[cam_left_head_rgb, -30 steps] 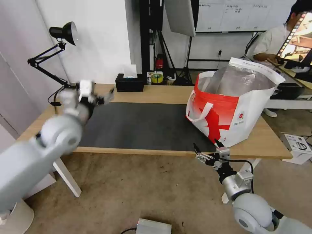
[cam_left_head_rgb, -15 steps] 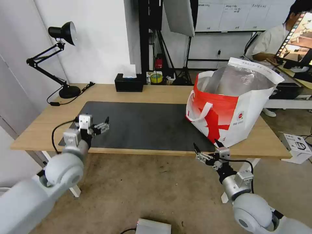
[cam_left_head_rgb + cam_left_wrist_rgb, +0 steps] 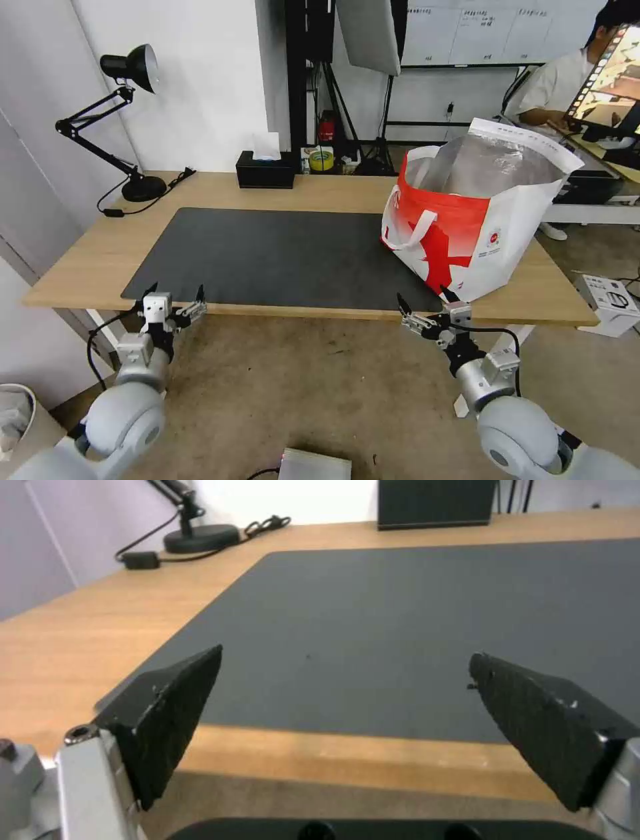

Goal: Pick up the trash from the table and place it into the takeout bag.

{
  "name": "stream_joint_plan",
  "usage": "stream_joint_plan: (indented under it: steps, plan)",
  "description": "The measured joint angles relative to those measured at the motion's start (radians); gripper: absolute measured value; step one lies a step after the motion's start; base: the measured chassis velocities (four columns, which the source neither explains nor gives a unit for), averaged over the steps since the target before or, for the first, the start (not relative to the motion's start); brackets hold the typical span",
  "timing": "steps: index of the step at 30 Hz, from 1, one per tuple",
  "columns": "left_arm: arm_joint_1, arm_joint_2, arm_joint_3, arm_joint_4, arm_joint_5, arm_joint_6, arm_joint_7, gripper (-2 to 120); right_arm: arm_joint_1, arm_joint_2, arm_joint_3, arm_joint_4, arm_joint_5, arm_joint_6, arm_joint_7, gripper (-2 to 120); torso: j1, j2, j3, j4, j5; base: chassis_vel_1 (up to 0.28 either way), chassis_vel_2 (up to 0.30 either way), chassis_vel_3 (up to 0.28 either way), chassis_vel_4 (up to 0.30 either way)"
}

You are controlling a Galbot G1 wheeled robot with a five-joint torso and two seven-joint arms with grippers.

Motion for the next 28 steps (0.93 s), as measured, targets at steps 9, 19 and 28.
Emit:
stream_joint_plan:
  steps: [9,19,28]
  plan:
    - [0.034,-0.047,-0.028,-0.002,0.008,-0.036,0.004,100,0.000,0.000,0.000,0.000,0.000,0.000,0.000,100,0.000,0.000,0.000,0.0000,-0.0001,0.000,0.000,0.000,0.000]
    - [0.029,-0.046,-0.026,-0.002,0.006,-0.036,0.004,100,0.000,0.000,0.000,0.000,0.000,0.000,0.000,100,0.000,0.000,0.000,0.0000,-0.0002,0.000,0.000,0.000,0.000]
    - [0.027,-0.045,-0.024,-0.002,0.005,-0.034,0.003,100,0.000,0.000,0.000,0.000,0.000,0.000,0.000,100,0.000,0.000,0.000,0.0000,-0.0002,0.000,0.000,0.000,0.000]
